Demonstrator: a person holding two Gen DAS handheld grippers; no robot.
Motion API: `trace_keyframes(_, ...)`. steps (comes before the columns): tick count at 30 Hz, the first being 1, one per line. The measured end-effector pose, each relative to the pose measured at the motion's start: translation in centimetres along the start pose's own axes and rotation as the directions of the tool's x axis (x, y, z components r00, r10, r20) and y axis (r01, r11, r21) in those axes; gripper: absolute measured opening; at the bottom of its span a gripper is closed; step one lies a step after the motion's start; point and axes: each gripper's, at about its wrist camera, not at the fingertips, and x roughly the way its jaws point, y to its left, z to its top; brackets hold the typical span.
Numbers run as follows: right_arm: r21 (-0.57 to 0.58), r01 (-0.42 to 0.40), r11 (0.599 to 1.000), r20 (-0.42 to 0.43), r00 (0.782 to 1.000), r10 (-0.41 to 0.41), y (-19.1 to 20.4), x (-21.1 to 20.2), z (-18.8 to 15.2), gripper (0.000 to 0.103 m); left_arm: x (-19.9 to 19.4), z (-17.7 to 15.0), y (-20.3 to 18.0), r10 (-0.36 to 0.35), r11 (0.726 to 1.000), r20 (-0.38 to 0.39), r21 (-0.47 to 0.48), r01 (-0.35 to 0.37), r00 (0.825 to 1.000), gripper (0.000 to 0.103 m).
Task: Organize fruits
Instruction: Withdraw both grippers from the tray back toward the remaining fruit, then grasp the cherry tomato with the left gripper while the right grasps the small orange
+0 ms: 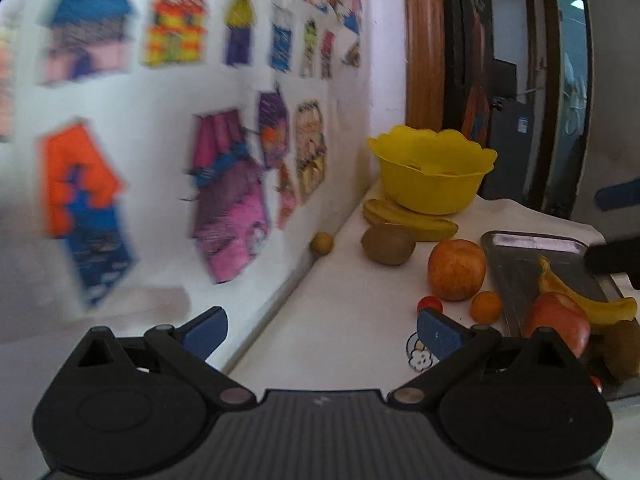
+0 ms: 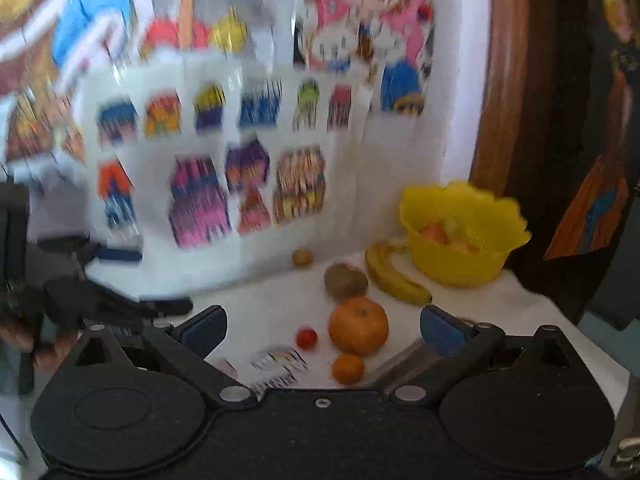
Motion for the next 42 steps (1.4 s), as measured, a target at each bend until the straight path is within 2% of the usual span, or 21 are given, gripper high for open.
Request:
trace_keyframes(4,-0.091,-0.039,0.995,-0.099,0.995,0.030,-0.9,4.3,-1.1,0.102,3.2,0.1,-1.0,-0.061,0.998,-0.019,0.018,0.061,0.998,0.103)
trace_keyframes(7,-0.166,-0.063,0.984,-0.150,0.988,0.038,-0.4,6.5,-2.0,0.097,5.4,0.2,-1.7,-0.086,0.996,-0.036,0.015,0.086,0.996,0.103)
trace_keyframes(14,-0.220,-0.083,0.972,-0.231,0.972,0.030,0.7,10.9,-2.6,0.083,8.4,0.2,-3.1,-0.145,0.989,-0.070,0.007,0.146,0.987,0.100)
trace_keyframes(18,-0.218,-0.071,0.973,-0.246,0.969,0.016,0.5,12.2,-2.8,0.079,9.3,0.1,-3.6,-0.177,0.984,-0.092,0.016,0.179,0.980,0.092)
trace_keyframes(23,-0.201,-0.040,0.979,-0.252,0.968,-0.012,0.1,13.0,-3.3,0.062,10.0,0.4,-4.2,-0.202,0.979,-0.109,0.009,0.205,0.973,0.081)
trace_keyframes(28,-0.206,-0.032,0.978,-0.268,0.963,-0.025,0.0,13.5,-3.1,0.060,10.3,0.3,-4.6,-0.234,0.971,-0.138,0.008,0.238,0.962,0.064)
trace_keyframes(32,-0.205,-0.053,0.977,-0.298,0.955,-0.011,-0.2,13.8,-2.6,0.059,10.7,0.2,-5.0,-0.256,0.966,-0.161,0.000,0.260,0.953,0.053)
trace_keyframes(36,-0.215,-0.080,0.973,-0.337,0.942,0.003,-0.4,14.3,-1.9,0.057,10.6,0.2,-5.2,-0.260,0.965,-0.164,0.000,0.263,0.952,0.040)
trace_keyframes(39,-0.209,-0.128,0.970,-0.375,0.926,0.041,-0.5,14.7,-1.4,0.043,10.6,0.2,-5.0,-0.257,0.966,-0.166,-0.006,0.259,0.952,0.033)
trace_keyframes(42,-0.209,-0.147,0.967,-0.397,0.916,0.053,-0.4,14.9,-1.0,0.041,10.5,0.2,-4.8,-0.254,0.967,-0.171,-0.019,0.254,0.952,0.026)
